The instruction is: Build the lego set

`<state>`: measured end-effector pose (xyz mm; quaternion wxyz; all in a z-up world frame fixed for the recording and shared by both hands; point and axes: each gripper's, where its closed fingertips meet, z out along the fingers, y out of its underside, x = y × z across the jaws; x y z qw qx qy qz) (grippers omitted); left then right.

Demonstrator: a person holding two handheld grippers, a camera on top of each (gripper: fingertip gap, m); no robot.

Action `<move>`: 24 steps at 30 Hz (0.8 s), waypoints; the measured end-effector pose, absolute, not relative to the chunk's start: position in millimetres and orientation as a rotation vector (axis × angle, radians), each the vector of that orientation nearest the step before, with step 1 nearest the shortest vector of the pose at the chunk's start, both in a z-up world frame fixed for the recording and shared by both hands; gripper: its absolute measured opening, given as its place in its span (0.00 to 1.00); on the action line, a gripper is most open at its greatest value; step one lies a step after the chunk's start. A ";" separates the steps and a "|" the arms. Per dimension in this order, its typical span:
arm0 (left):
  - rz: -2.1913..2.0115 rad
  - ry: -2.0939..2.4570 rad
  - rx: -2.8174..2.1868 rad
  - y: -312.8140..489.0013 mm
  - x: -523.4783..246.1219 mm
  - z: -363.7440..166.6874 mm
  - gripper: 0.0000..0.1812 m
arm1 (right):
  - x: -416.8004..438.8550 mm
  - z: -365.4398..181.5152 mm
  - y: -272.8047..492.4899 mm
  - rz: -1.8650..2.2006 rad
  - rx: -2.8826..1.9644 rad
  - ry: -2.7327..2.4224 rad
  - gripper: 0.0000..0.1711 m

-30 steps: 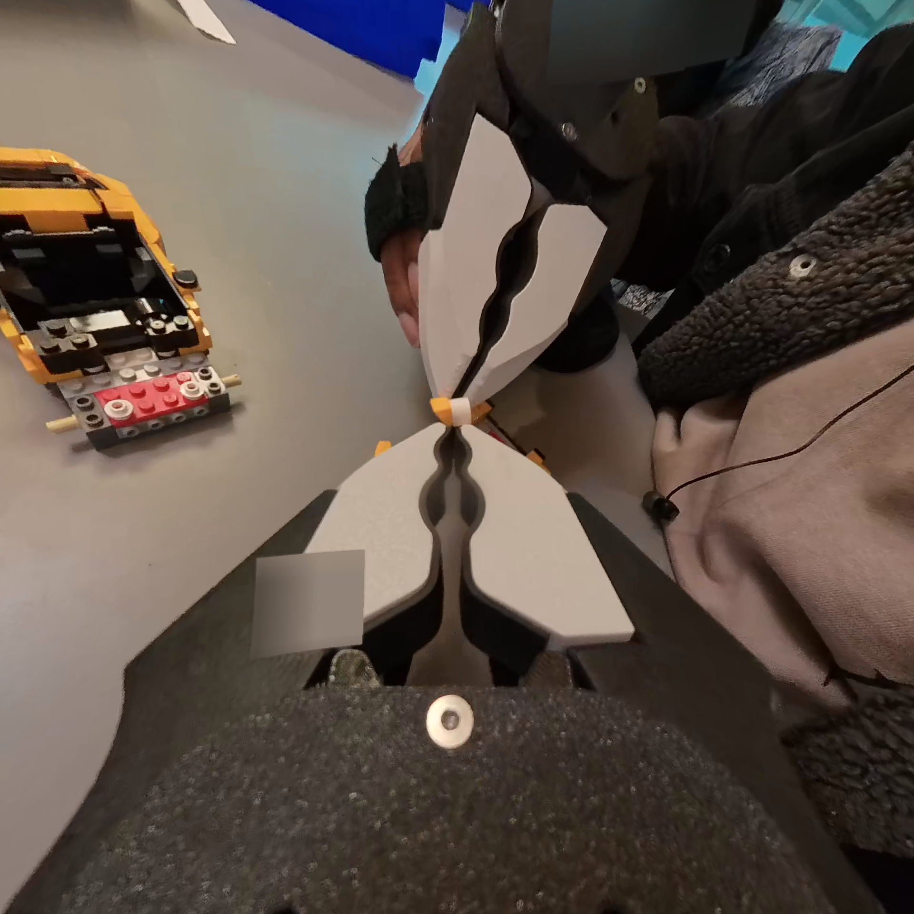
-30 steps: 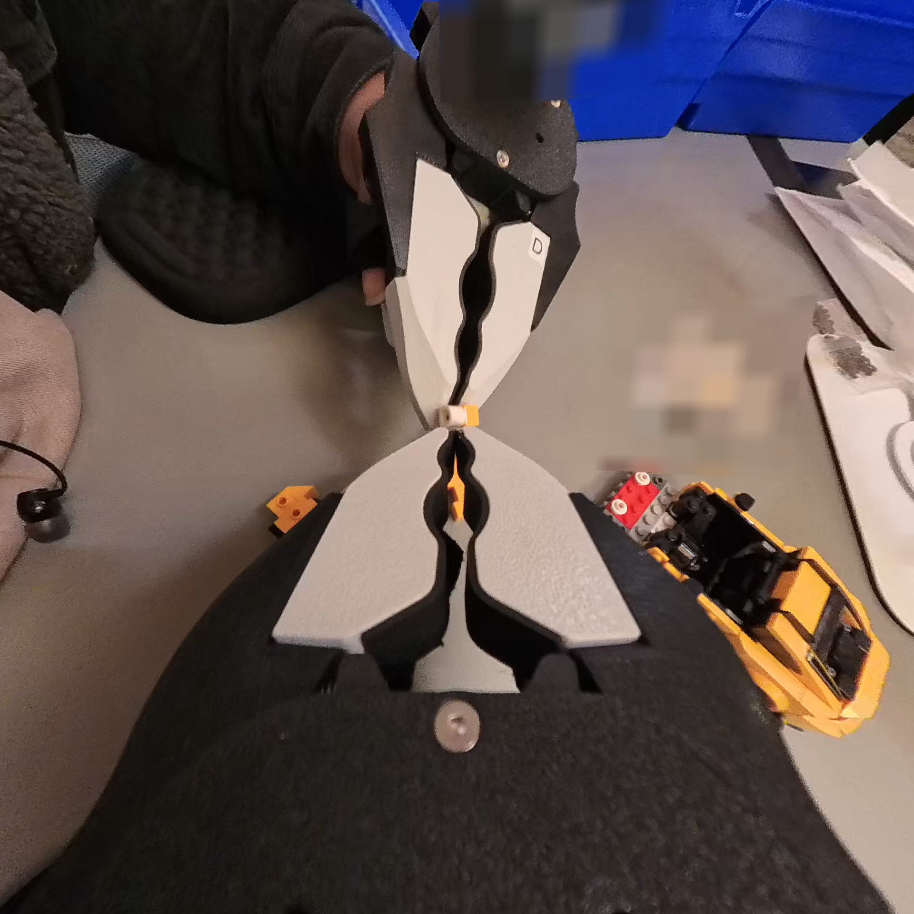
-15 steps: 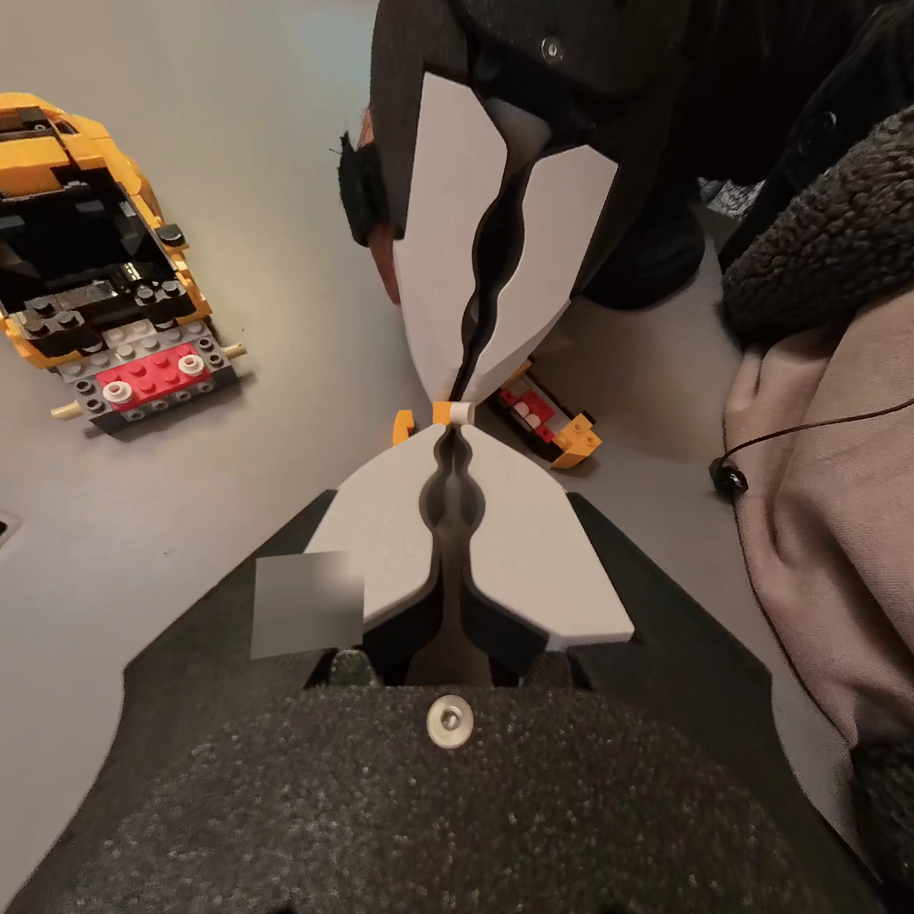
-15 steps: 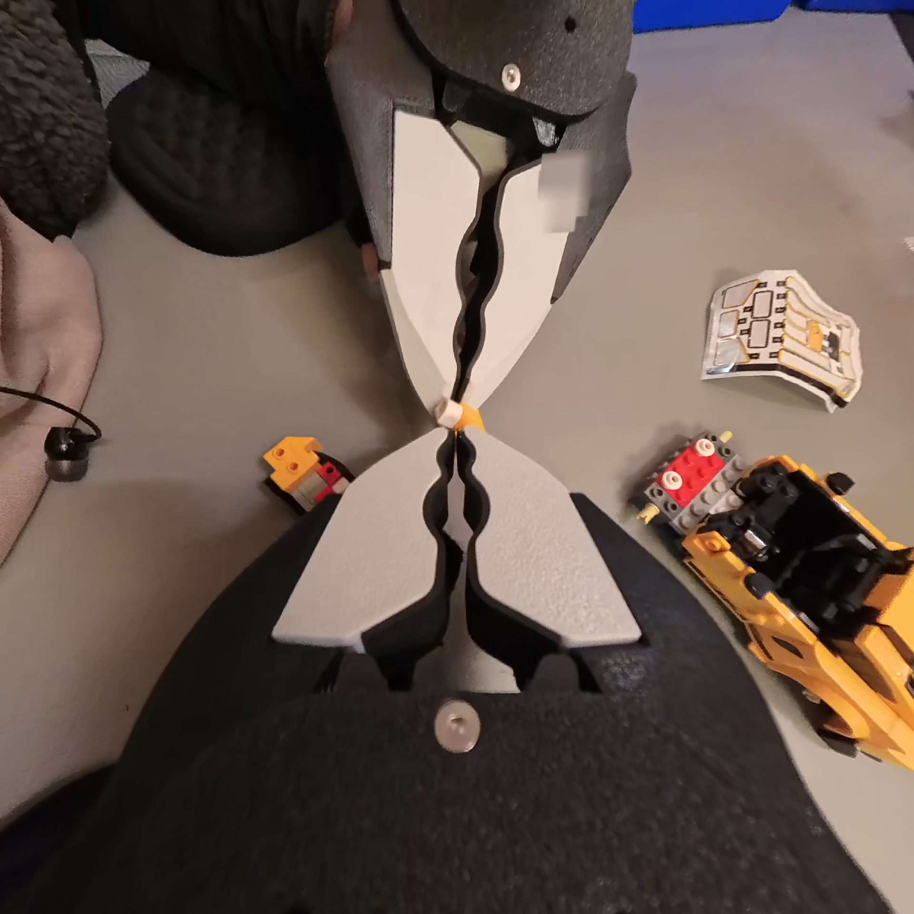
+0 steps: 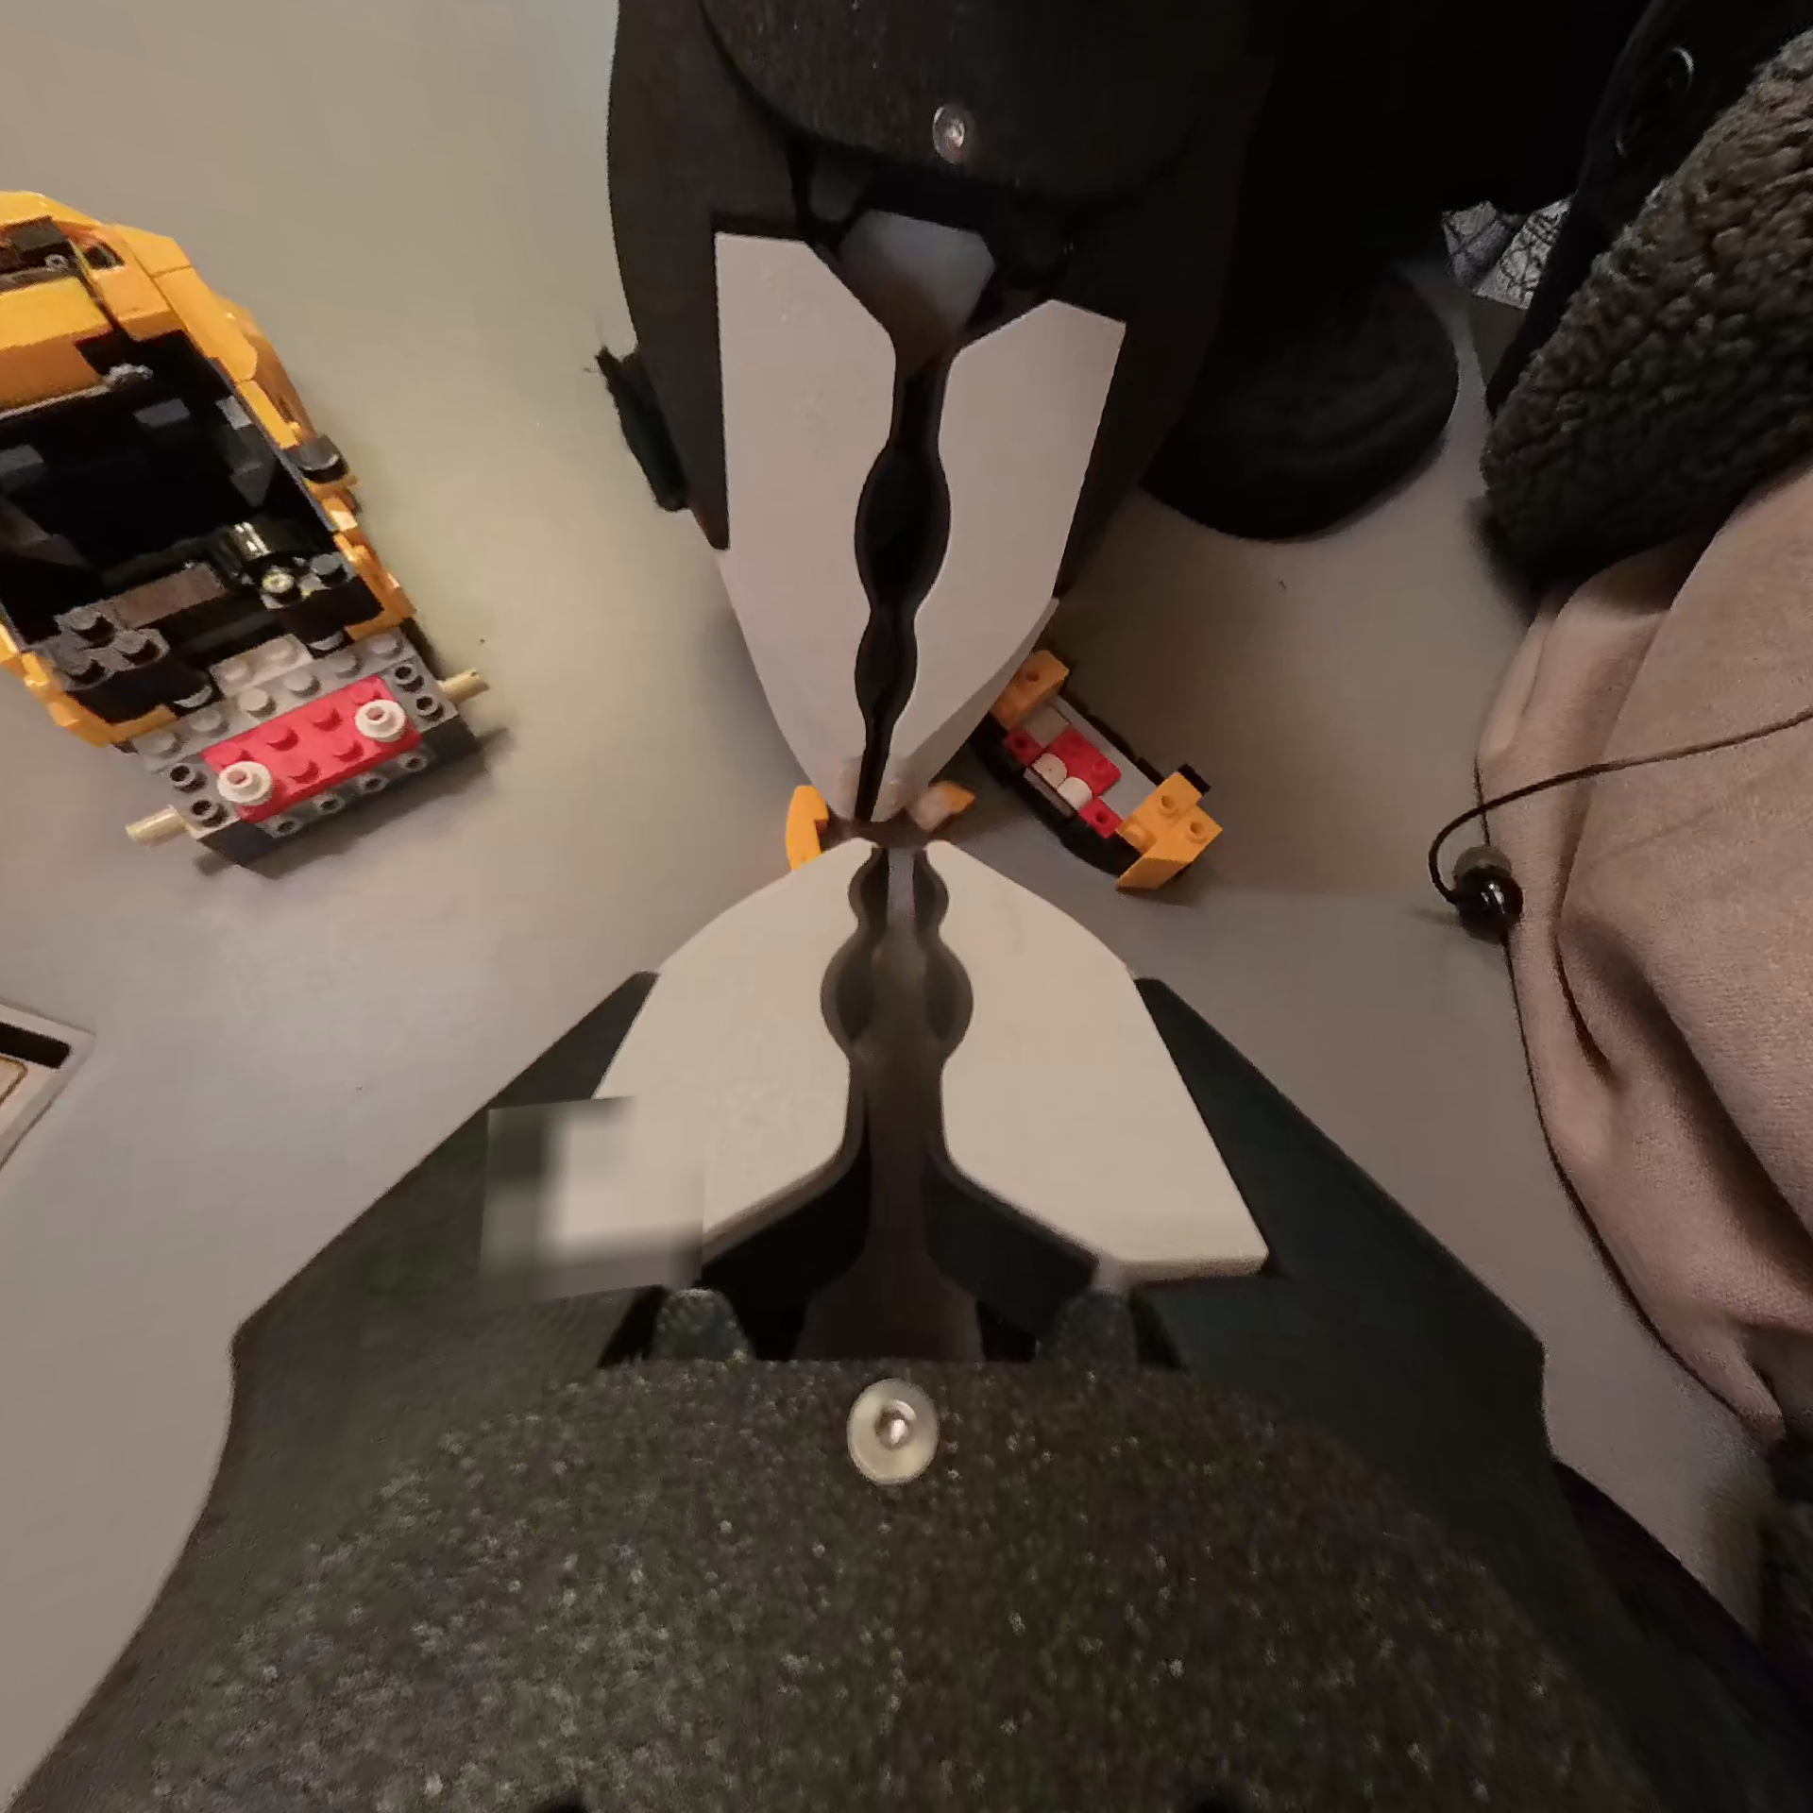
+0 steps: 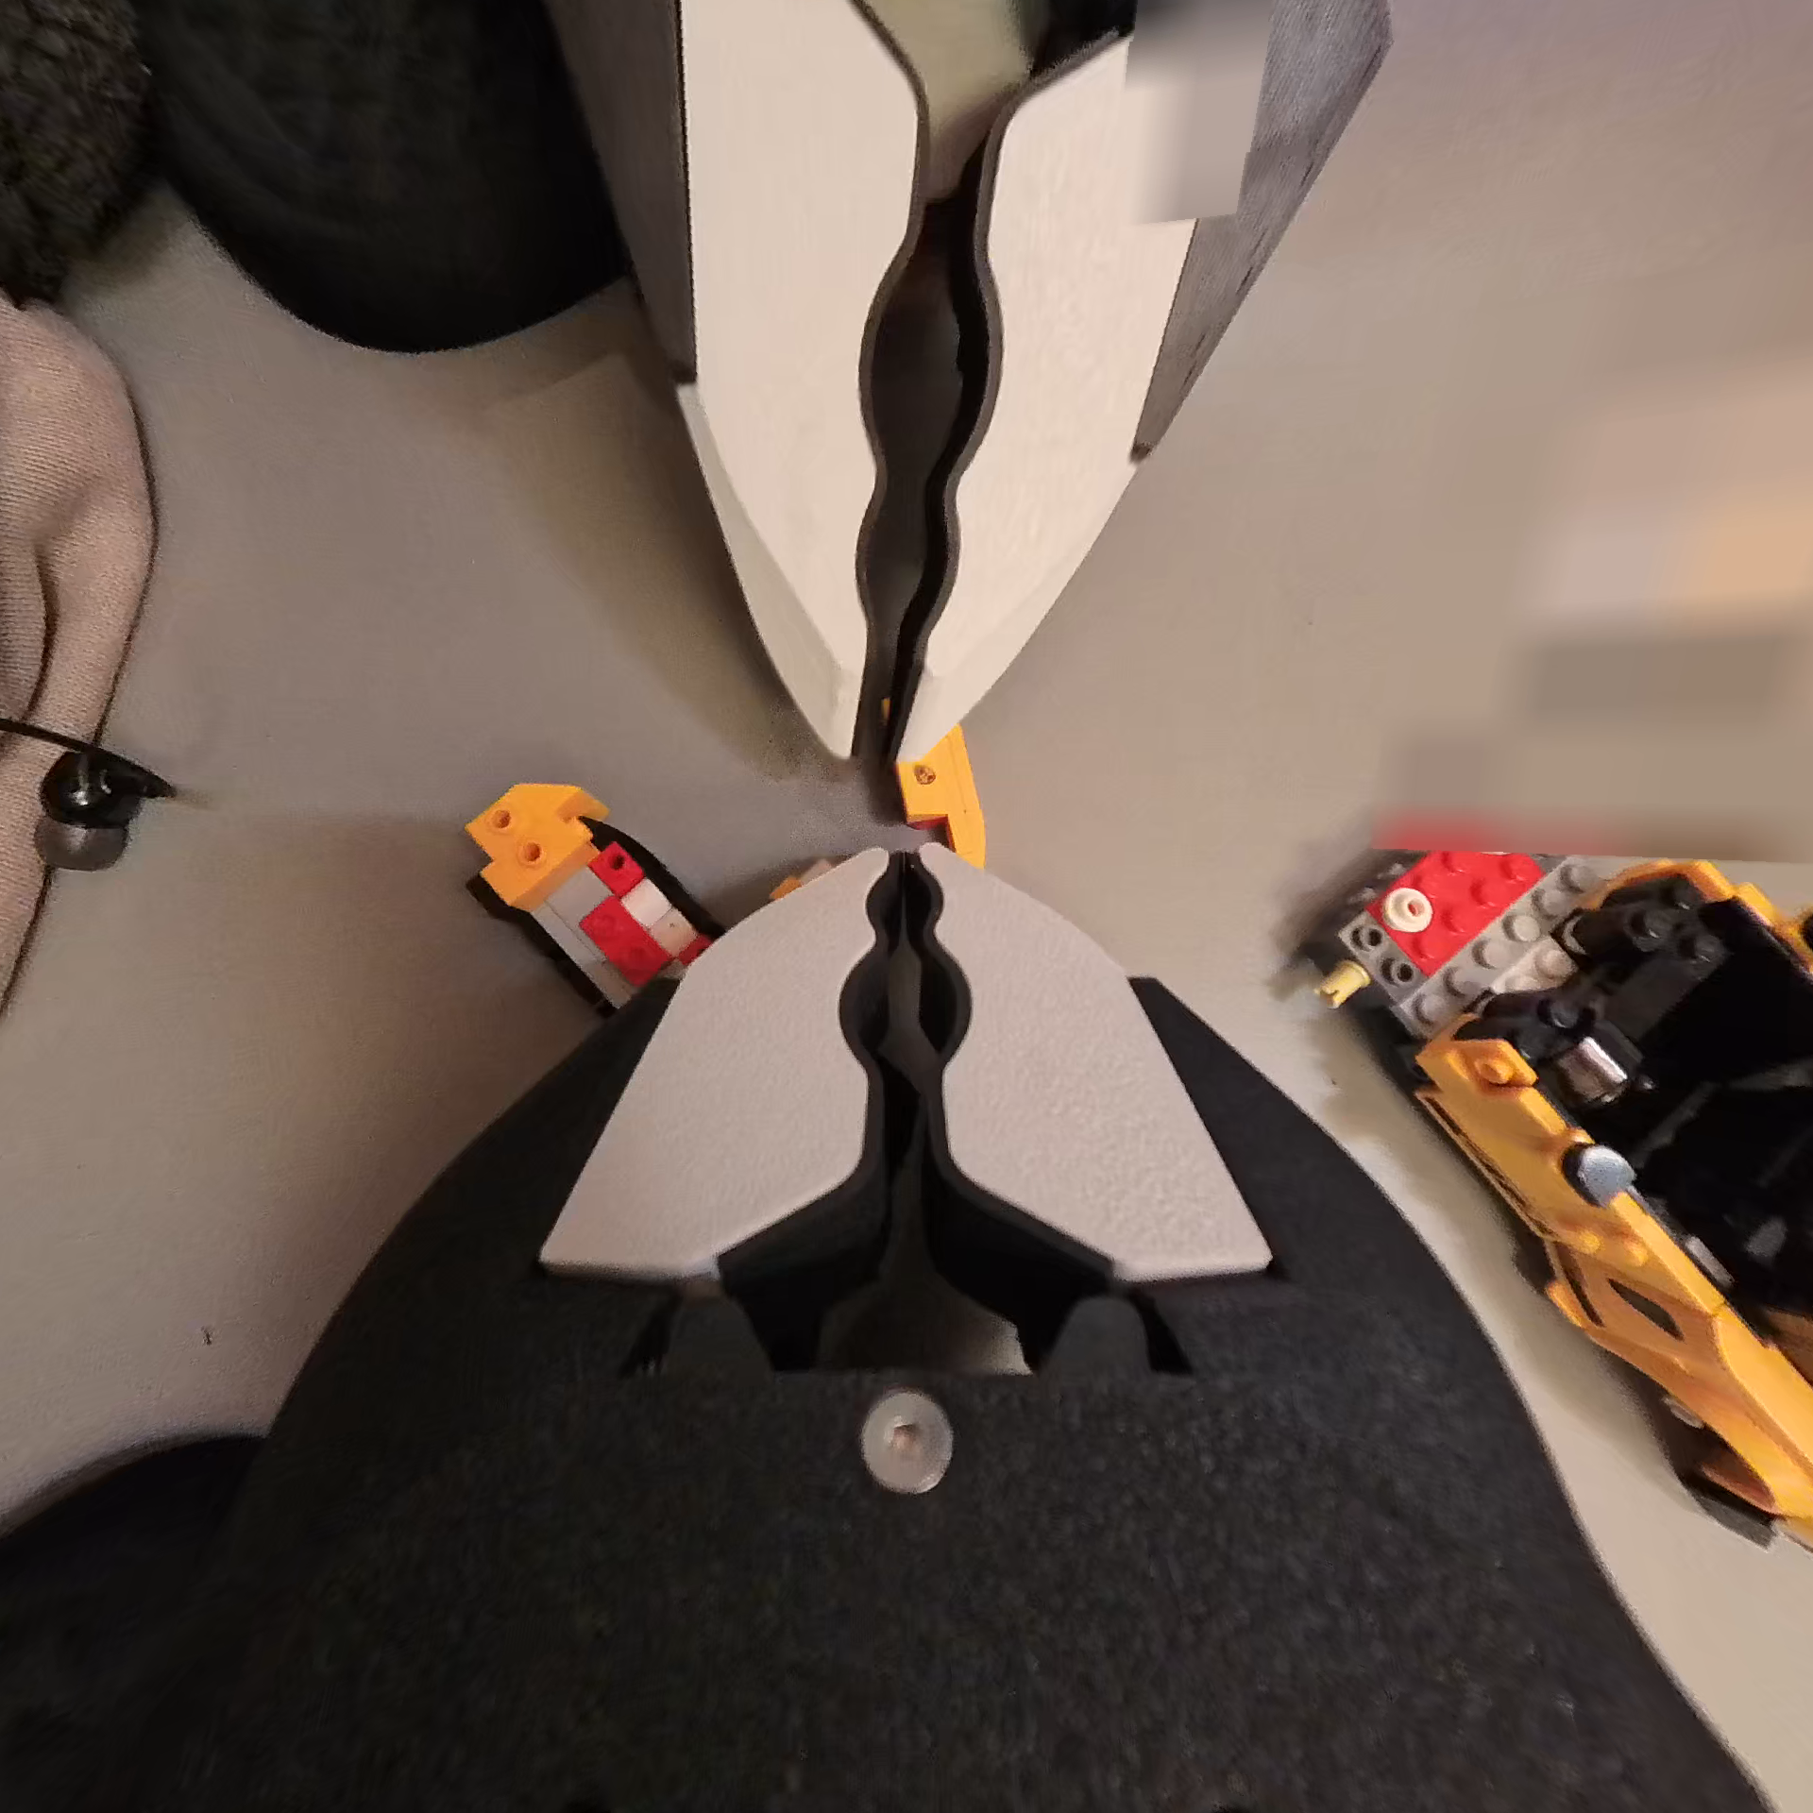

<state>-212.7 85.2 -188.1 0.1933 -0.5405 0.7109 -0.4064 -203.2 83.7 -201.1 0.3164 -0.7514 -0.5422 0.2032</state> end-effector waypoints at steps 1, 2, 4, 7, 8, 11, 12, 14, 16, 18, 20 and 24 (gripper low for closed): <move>-1.141 1.994 -1.511 86.9 -214.1 -186.9 0.03 | -202.9 -201.3 83.3 0.535 -1.979 -1.430 0.00; -1.137 1.993 -1.510 89.3 -215.4 -186.2 0.03 | -202.6 -201.0 82.9 0.538 -1.978 -1.431 0.00; -1.124 1.991 -1.511 94.3 -217.6 -186.0 0.03 | -201.0 -199.2 82.4 0.540 -1.974 -1.432 0.00; -1.097 2.004 -1.507 97.5 -219.7 -188.2 0.04 | -196.0 -193.2 82.4 0.545 -1.966 -1.434 0.01; -1.080 2.014 -1.506 98.1 -220.2 -190.3 0.06 | -193.3 -190.9 81.8 0.547 -1.965 -1.443 0.01; -1.031 2.043 -1.509 99.3 -221.6 -197.4 0.10 | -186.6 -184.5 77.0 0.557 -1.963 -1.498 0.03; -1.030 2.051 -1.513 98.4 -222.1 -199.2 0.11 | -185.5 -183.2 74.5 0.562 -1.954 -1.529 0.04; -1.034 2.057 -1.521 96.8 -221.6 -201.6 0.12 | -184.7 -183.5 71.1 0.562 -1.923 -1.604 0.05; -1.023 2.060 -1.509 95.1 -220.0 -202.5 0.12 | -185.6 -184.7 69.0 0.555 -1.872 -1.700 0.06; -0.969 2.062 -1.495 97.1 -219.0 -204.4 0.09 | -186.5 -187.5 68.3 0.550 -1.847 -1.803 0.07; -0.937 2.066 -1.486 98.3 -219.0 -205.0 0.09 | -188.3 -190.9 67.4 0.533 -1.823 -1.909 0.08; -0.883 2.053 -1.501 106.1 -220.6 -205.4 0.09 | -192.1 -198.0 64.5 0.543 -1.810 -2.059 0.11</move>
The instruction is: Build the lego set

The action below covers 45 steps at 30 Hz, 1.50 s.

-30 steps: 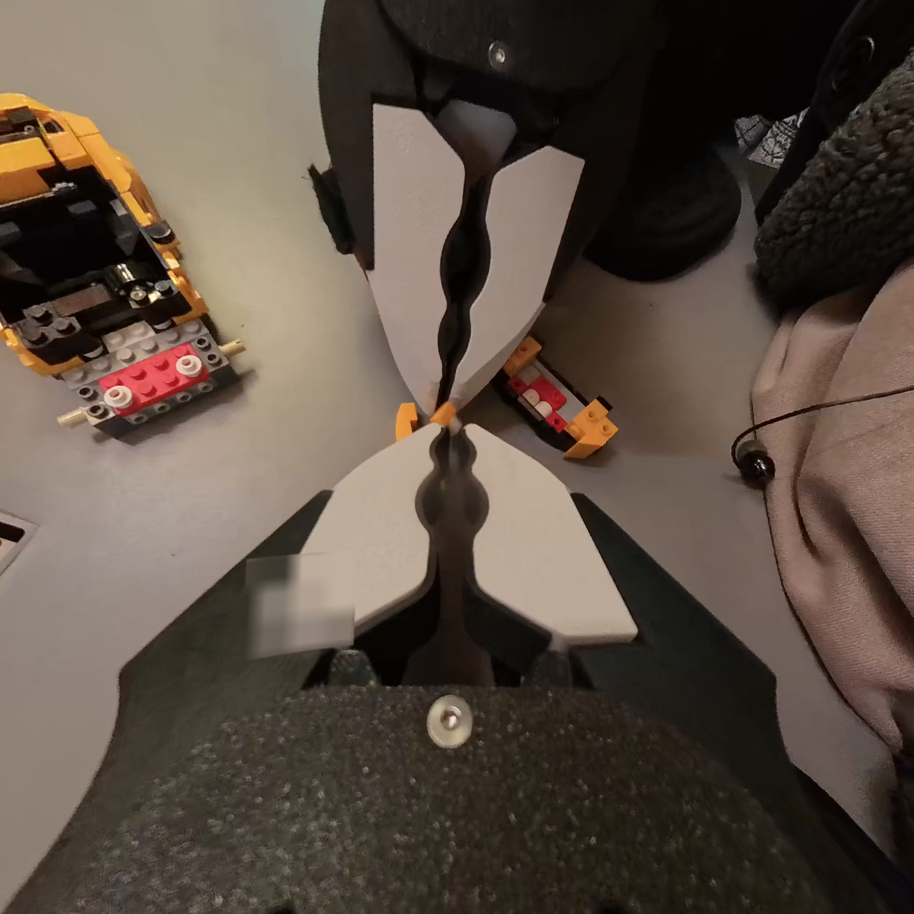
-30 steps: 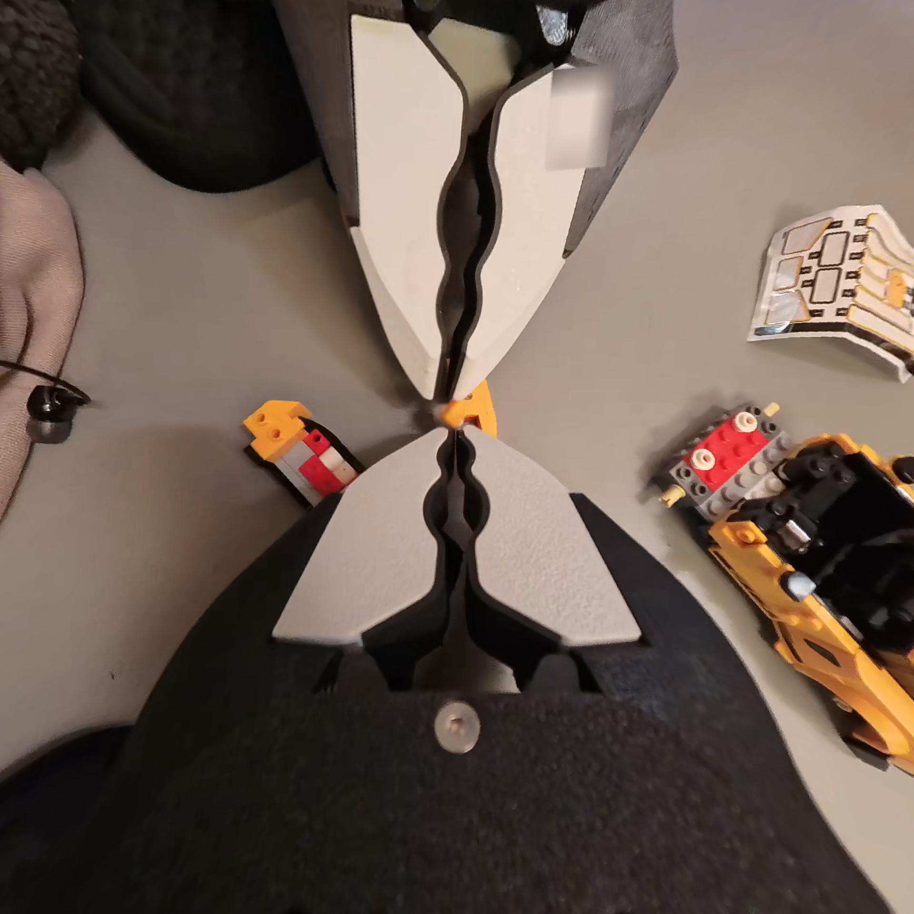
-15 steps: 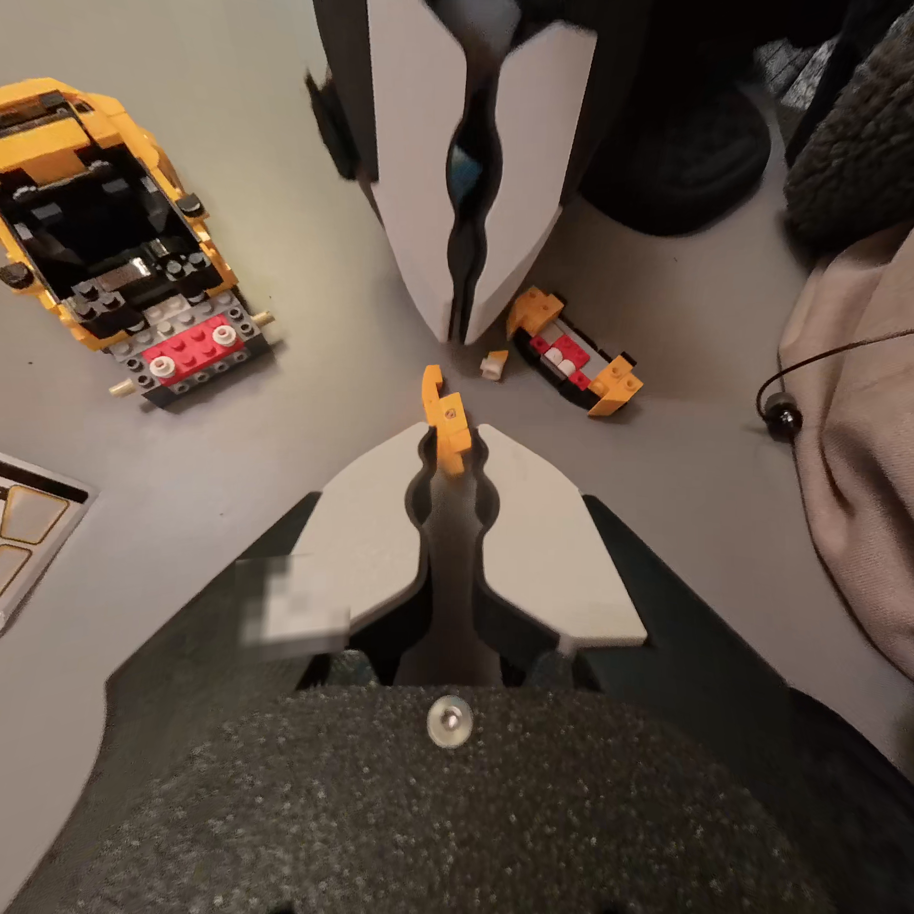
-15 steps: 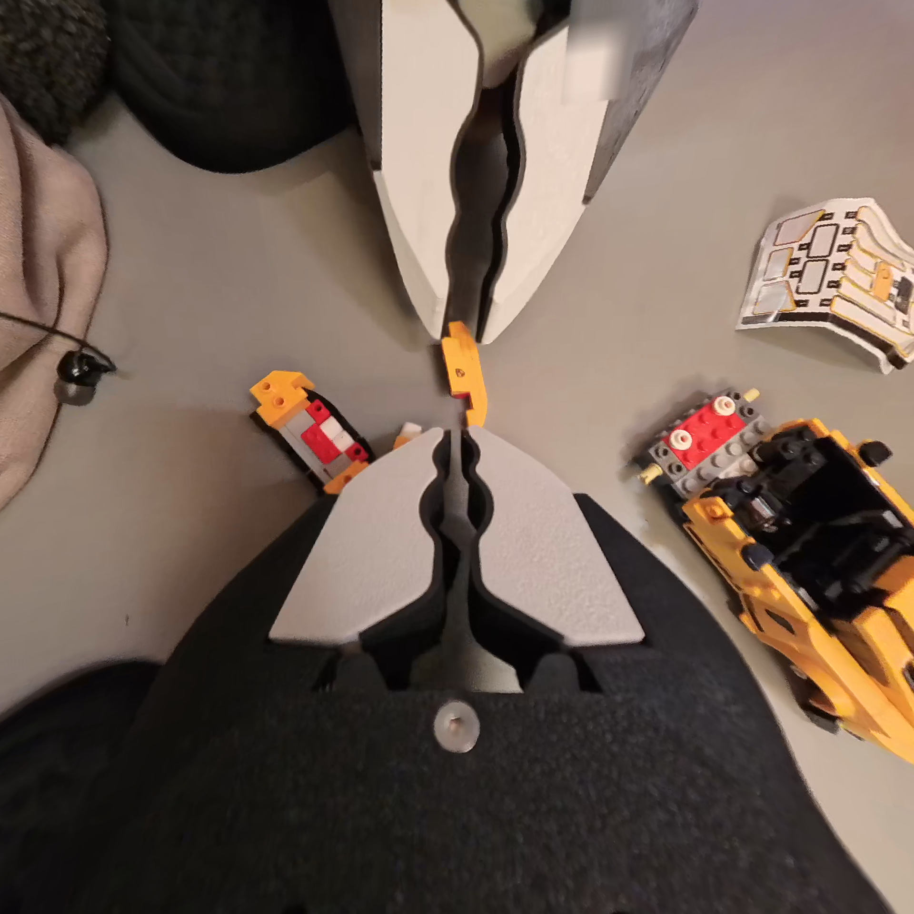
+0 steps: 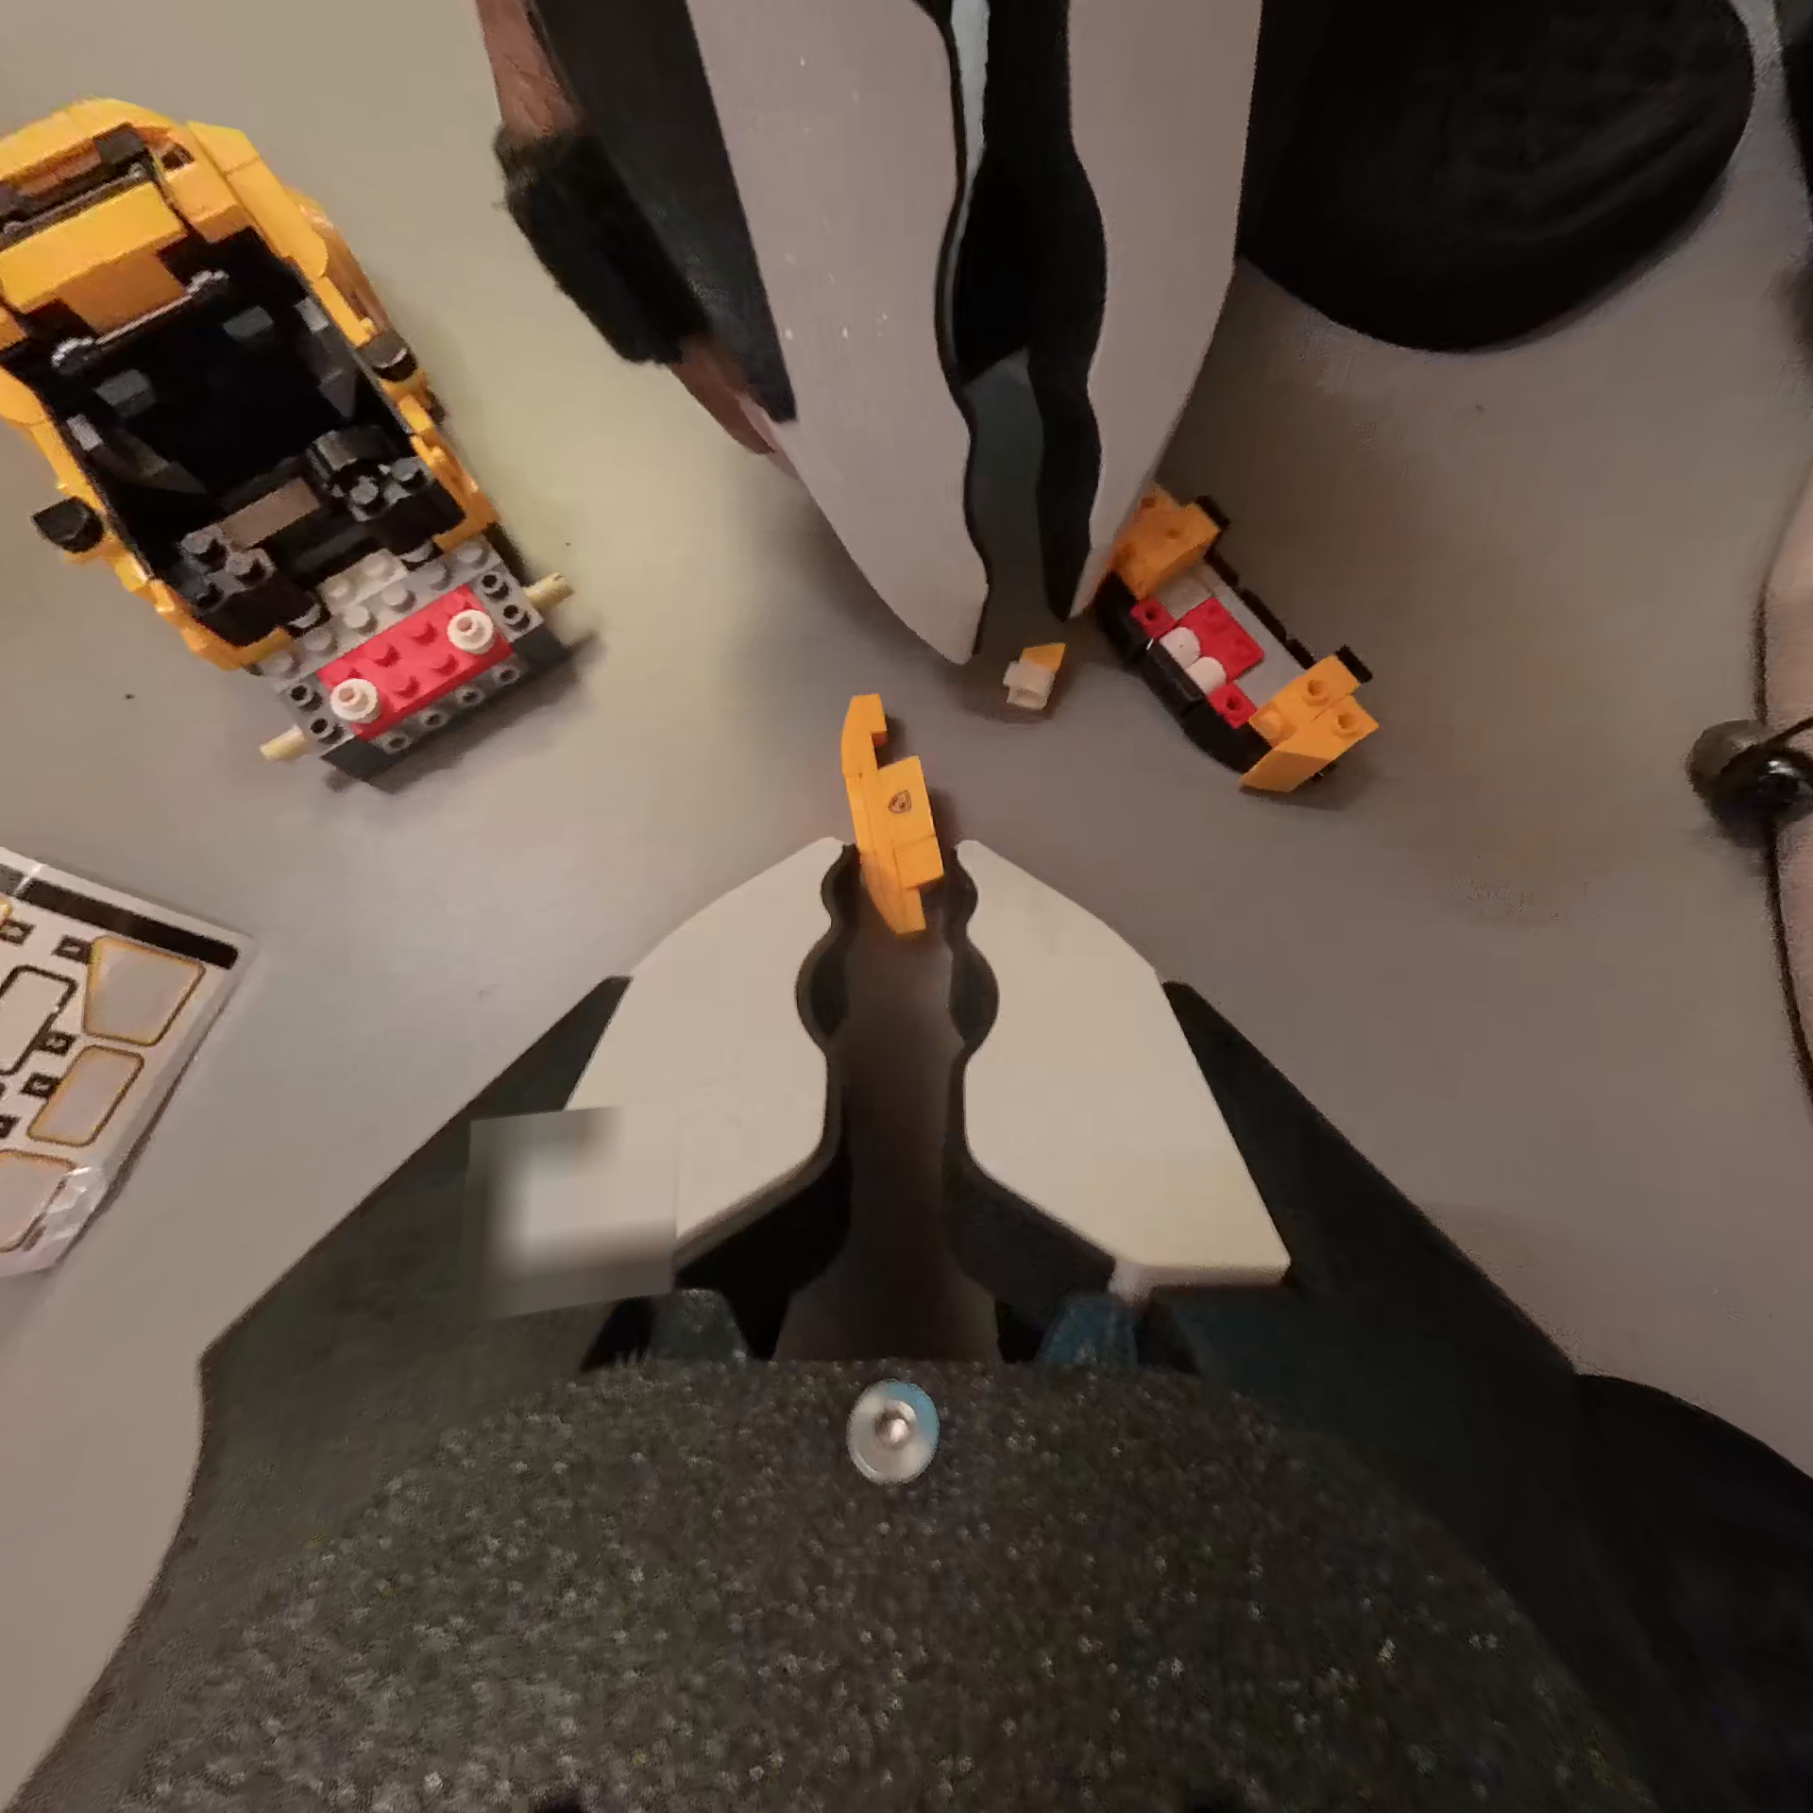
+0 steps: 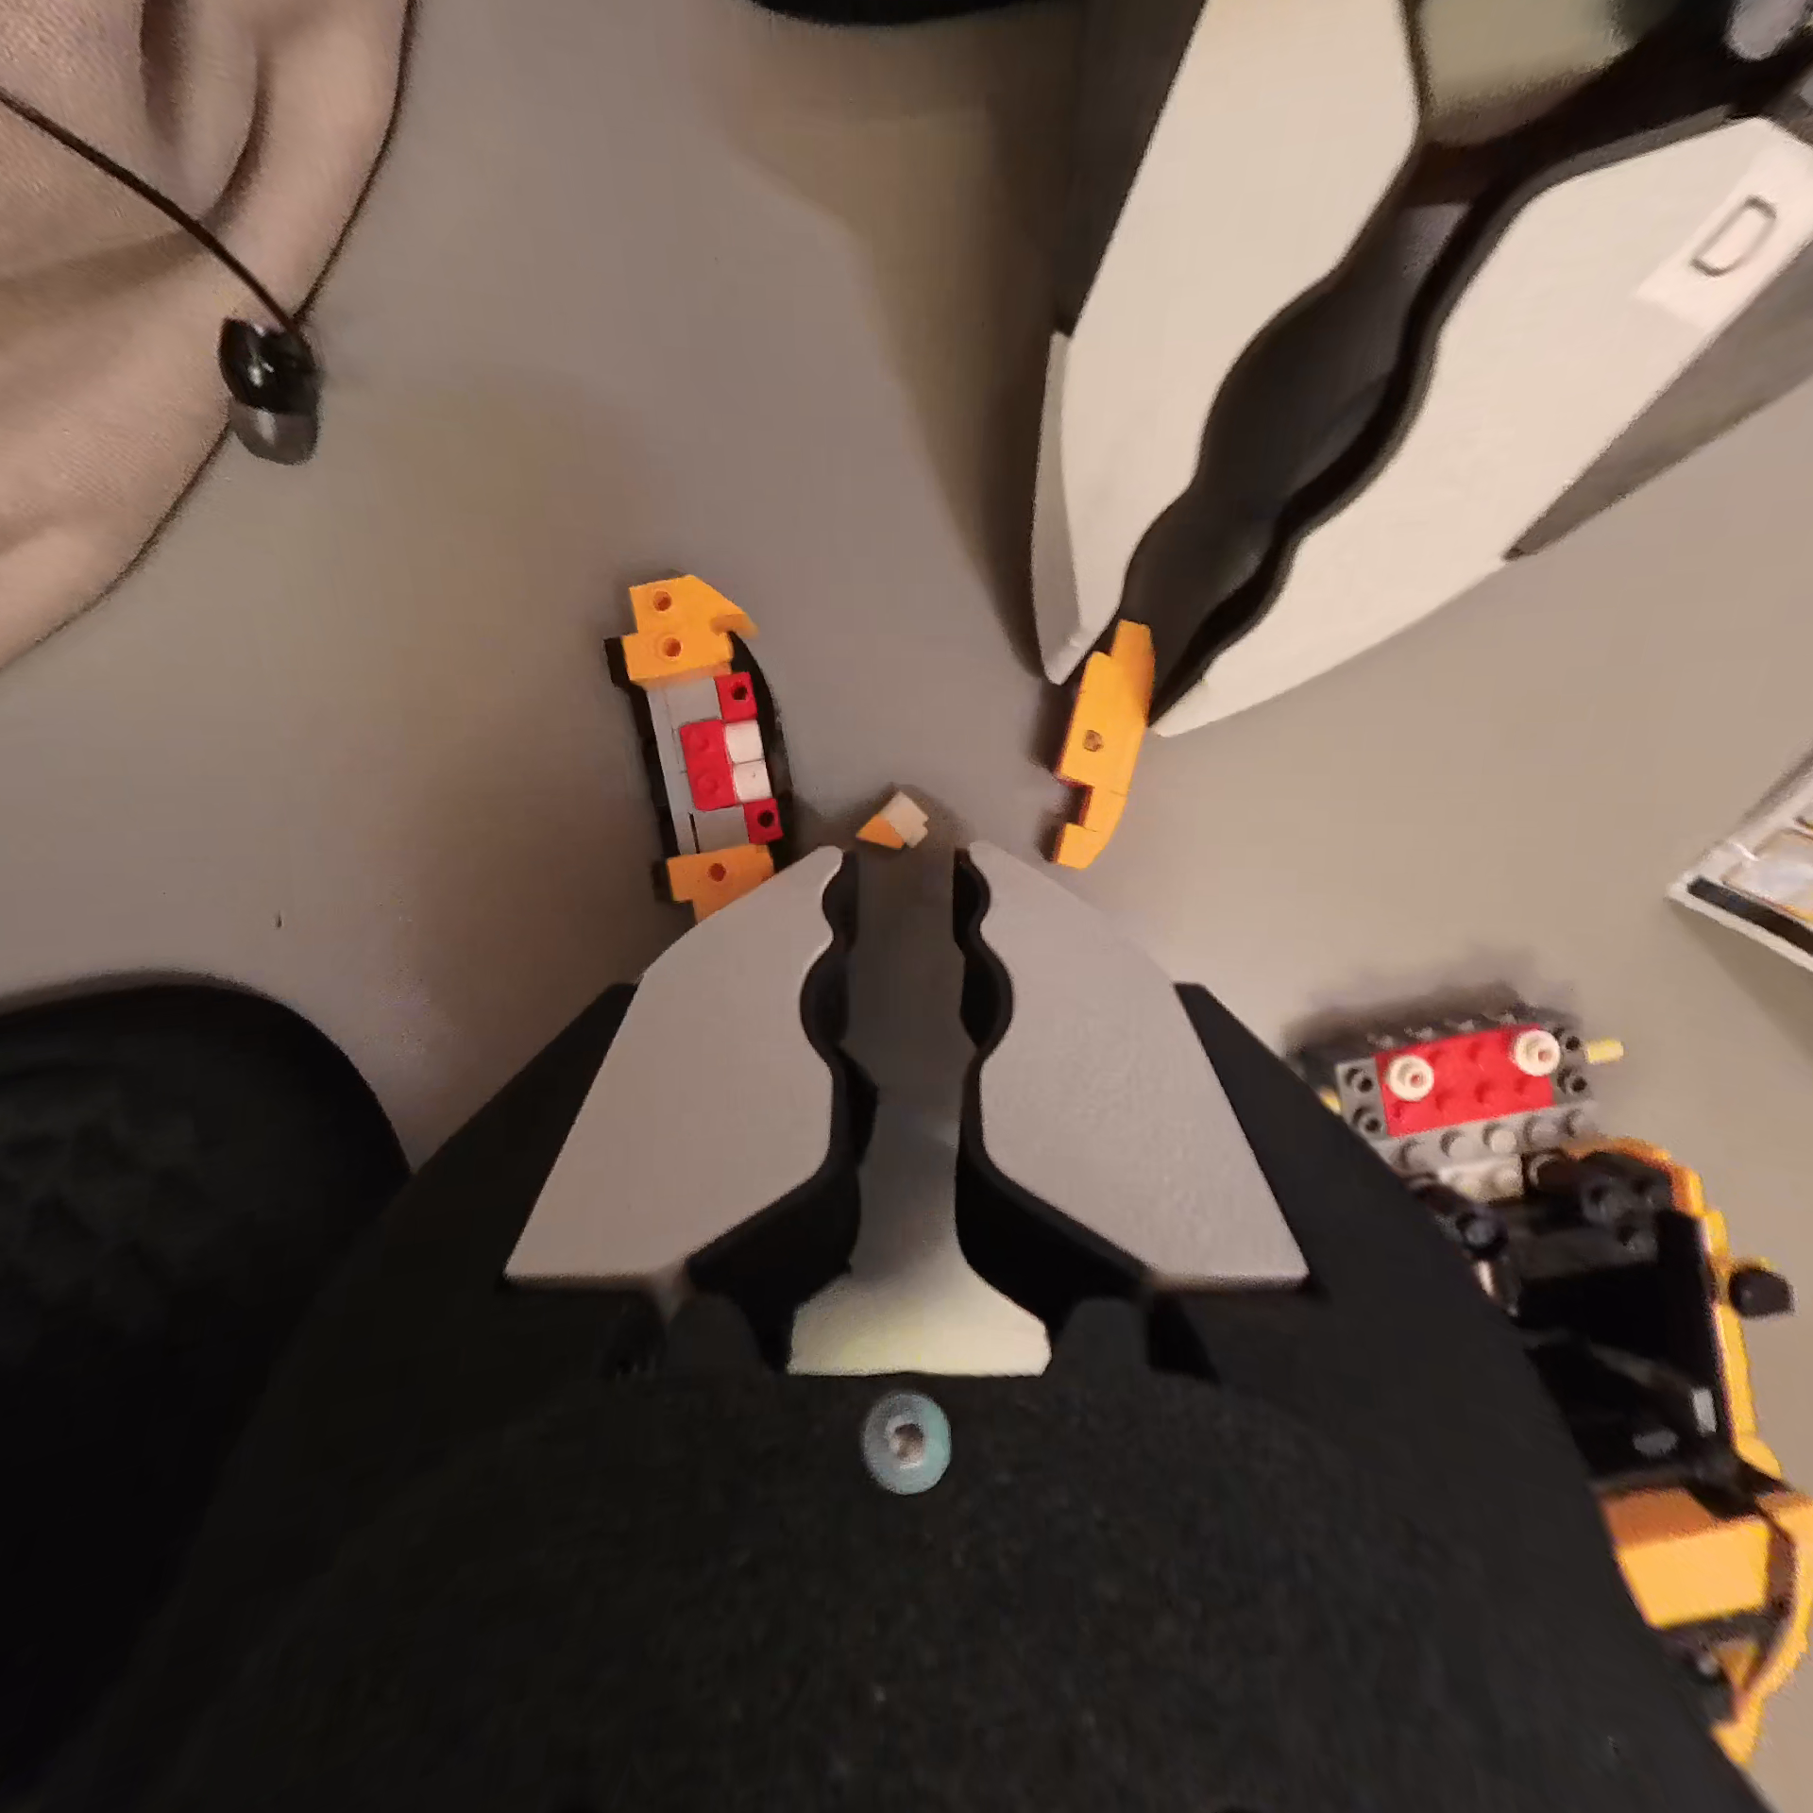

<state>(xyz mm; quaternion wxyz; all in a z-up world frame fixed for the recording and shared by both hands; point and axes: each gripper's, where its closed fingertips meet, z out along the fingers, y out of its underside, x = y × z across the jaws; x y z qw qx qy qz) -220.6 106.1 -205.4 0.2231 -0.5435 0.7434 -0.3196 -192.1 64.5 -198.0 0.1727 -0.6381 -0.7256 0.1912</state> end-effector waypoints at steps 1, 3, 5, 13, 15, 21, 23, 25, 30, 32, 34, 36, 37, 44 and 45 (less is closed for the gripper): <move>-0.878 2.049 -1.506 107.5 -221.2 -205.5 0.09 | -192.9 -199.1 64.3 0.545 -1.804 -2.081 0.11; -0.876 2.043 -1.519 109.6 -222.2 -205.6 0.09 | -195.5 -200.6 64.4 0.547 -1.792 -2.105 0.12; -0.876 2.041 -1.526 110.4 -222.6 -205.7 0.09 | -200.1 -201.7 63.9 0.571 -1.788 -2.097 0.12; -0.878 2.059 -1.520 109.3 -225.2 -205.3 0.11 | -200.0 -201.1 69.6 0.733 -1.976 -1.800 0.05; -0.869 2.061 -1.513 110.3 -226.1 -204.2 0.12 | -200.6 -194.2 74.5 0.815 -2.046 -1.616 0.05; -0.891 2.018 -1.371 106.8 -219.8 -185.5 0.11 | -210.3 -167.7 91.4 1.169 -2.189 -0.952 0.05; -0.894 1.986 -1.291 103.4 -215.4 -175.8 0.11 | -212.3 -156.5 99.1 1.308 -2.179 -0.736 0.05; -0.886 1.937 -1.241 103.1 -210.9 -166.6 0.13 | -212.3 -146.3 106.9 1.440 -2.149 -0.538 0.05; -0.801 1.791 -1.163 111.9 -203.0 -145.3 0.14 | -211.6 -129.1 120.6 1.704 -2.042 -0.153 0.04; -0.779 1.745 -1.152 115.4 -202.1 -139.5 0.13 | -211.8 -125.7 123.6 1.747 -2.008 -0.082 0.04; -0.776 1.697 -1.149 118.8 -201.4 -133.3 0.12 | -210.8 -126.1 128.2 1.742 -1.998 -0.020 0.05; -0.769 1.666 -1.152 121.4 -201.5 -128.8 0.12 | -211.8 -122.7 131.6 1.789 -1.958 0.066 0.04; -0.752 1.652 -1.153 123.4 -201.4 -127.8 0.12 | -213.3 -120.6 132.7 1.816 -1.935 0.107 0.05; -0.769 1.599 -1.185 129.8 -203.2 -121.9 0.08 | -220.6 -117.1 138.8 1.834 -1.874 0.190 0.05; -0.782 1.598 -1.193 129.9 -203.2 -122.1 0.08 | -220.6 -117.7 139.1 1.829 -1.876 0.181 0.05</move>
